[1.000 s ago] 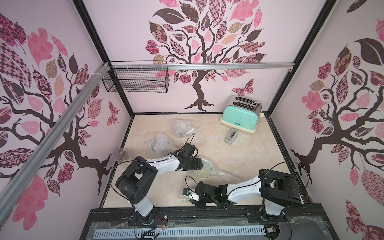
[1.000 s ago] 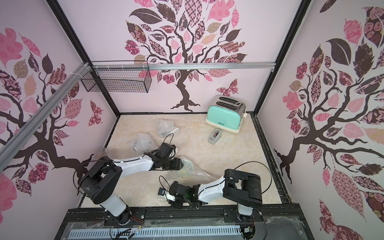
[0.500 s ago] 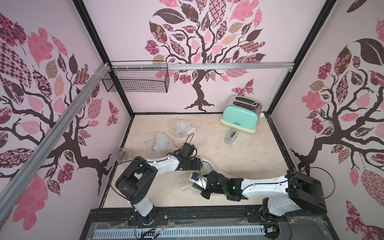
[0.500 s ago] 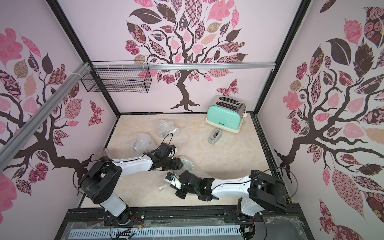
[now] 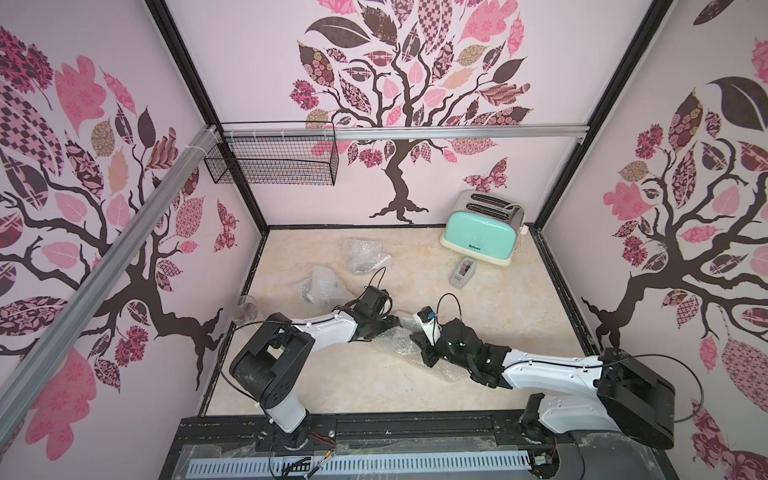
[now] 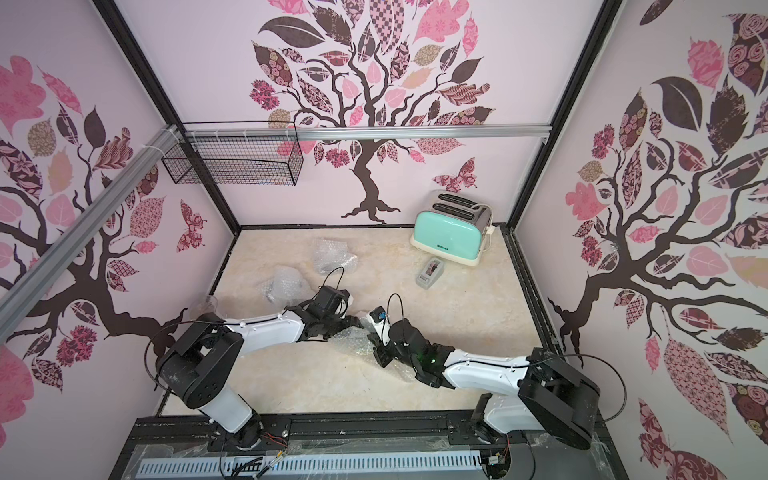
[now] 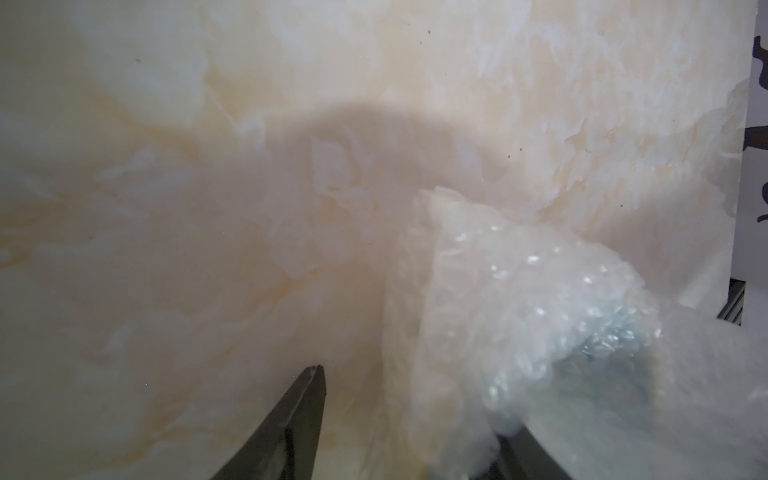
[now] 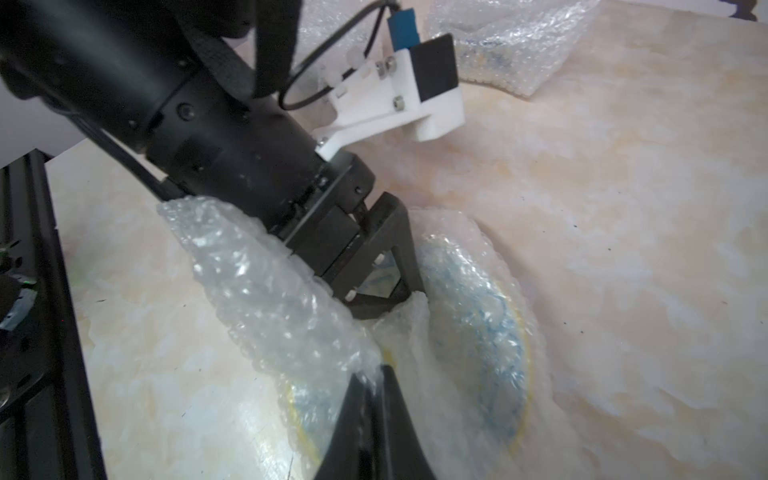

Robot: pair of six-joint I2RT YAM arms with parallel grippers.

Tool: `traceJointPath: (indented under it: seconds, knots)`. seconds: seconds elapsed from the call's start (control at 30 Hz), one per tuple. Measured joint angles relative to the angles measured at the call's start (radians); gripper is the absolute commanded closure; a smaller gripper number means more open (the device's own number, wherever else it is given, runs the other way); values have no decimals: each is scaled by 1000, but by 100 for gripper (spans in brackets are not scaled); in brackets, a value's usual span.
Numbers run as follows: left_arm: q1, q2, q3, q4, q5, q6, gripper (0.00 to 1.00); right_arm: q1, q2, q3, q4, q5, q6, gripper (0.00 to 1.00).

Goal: Wrap bowls in bubble wrap
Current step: Wrap the bowl in bubble wrap.

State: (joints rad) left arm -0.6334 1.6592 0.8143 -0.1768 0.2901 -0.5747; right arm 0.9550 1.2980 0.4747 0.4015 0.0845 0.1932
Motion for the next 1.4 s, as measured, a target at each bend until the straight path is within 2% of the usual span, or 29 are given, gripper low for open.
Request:
traceJointPath:
  seconds: [0.2,0.53,0.83,1.03,1.27,1.4]
  knots:
    - [0,0,-3,3,0,0,46,-43,69,18,-5,47,89,100]
    - [-7,-1,-6,10,-4,0,46,-80,160,59,-34,50,183,100]
    - [-7,-73,-50,-23,-57,-17,23,-101,191,61,-14,27,215,100]
    - [40,-200,-123,-64,-84,-52,16,-101,193,66,5,4,223,100]
    - [64,-529,-242,-86,-162,-107,10,-109,202,71,-4,5,226,100]
    - [65,-641,-280,-68,-130,-112,9,-113,216,71,-9,5,227,100]
